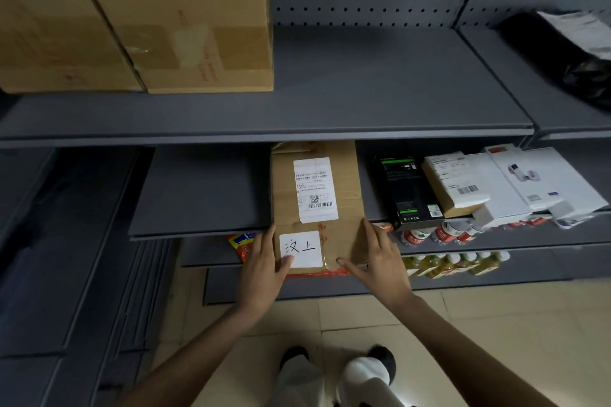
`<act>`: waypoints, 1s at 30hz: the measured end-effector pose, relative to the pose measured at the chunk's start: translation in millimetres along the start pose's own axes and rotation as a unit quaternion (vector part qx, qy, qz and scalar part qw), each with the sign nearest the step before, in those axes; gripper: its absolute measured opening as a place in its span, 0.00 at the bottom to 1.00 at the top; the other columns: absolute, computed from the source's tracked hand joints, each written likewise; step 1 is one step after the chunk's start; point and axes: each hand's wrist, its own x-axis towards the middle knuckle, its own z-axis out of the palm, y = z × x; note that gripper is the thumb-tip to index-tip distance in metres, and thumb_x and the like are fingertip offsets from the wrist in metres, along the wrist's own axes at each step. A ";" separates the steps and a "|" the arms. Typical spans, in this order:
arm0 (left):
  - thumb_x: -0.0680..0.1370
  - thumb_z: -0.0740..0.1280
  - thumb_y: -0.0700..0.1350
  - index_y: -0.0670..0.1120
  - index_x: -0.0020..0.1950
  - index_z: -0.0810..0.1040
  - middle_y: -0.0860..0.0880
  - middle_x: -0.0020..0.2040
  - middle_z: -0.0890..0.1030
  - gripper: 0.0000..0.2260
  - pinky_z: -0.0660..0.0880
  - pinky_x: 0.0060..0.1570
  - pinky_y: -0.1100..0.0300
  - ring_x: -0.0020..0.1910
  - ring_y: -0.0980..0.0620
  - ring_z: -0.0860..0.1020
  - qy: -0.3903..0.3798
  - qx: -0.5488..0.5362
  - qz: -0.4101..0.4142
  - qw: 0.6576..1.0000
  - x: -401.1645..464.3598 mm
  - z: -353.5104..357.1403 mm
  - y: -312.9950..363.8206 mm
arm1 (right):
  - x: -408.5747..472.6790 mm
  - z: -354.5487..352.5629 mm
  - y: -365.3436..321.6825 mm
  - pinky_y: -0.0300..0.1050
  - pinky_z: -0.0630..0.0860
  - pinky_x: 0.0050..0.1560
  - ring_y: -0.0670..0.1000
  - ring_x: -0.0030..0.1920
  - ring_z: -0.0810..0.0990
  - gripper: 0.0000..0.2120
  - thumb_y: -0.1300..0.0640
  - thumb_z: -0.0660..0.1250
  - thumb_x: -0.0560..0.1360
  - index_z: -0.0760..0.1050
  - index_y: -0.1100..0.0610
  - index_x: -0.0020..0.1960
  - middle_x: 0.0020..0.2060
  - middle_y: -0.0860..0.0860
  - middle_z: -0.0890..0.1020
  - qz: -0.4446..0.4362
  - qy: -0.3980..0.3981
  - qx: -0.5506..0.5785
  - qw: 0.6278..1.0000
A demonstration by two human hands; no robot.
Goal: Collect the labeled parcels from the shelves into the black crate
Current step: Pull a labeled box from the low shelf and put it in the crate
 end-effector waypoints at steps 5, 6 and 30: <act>0.77 0.62 0.54 0.45 0.72 0.63 0.46 0.67 0.68 0.27 0.75 0.49 0.53 0.59 0.47 0.73 0.036 0.089 0.008 0.995 2.5 -25.0 -16.4 | 10.7 3.0 -11.2 0.56 0.69 0.65 0.57 0.64 0.72 0.48 0.27 0.58 0.67 0.58 0.60 0.75 0.66 0.57 0.71 -0.094 -0.031 -0.018 0.995; 0.78 0.60 0.56 0.44 0.70 0.66 0.46 0.66 0.70 0.25 0.74 0.51 0.52 0.58 0.47 0.73 0.060 0.133 0.040 0.988 5.0 -33.6 -22.0 | 14.6 4.0 -16.3 0.55 0.70 0.64 0.57 0.63 0.73 0.47 0.27 0.57 0.68 0.60 0.60 0.74 0.65 0.56 0.72 -0.121 -0.035 -0.024 0.992; 0.76 0.60 0.51 0.47 0.62 0.76 0.50 0.58 0.78 0.18 0.71 0.57 0.54 0.57 0.50 0.75 -0.011 0.209 0.240 0.948 59.3 -6.2 38.1 | 41.1 -29.6 34.5 0.47 0.71 0.56 0.53 0.55 0.79 0.23 0.43 0.56 0.76 0.73 0.56 0.63 0.57 0.51 0.80 -0.116 0.065 -0.079 0.988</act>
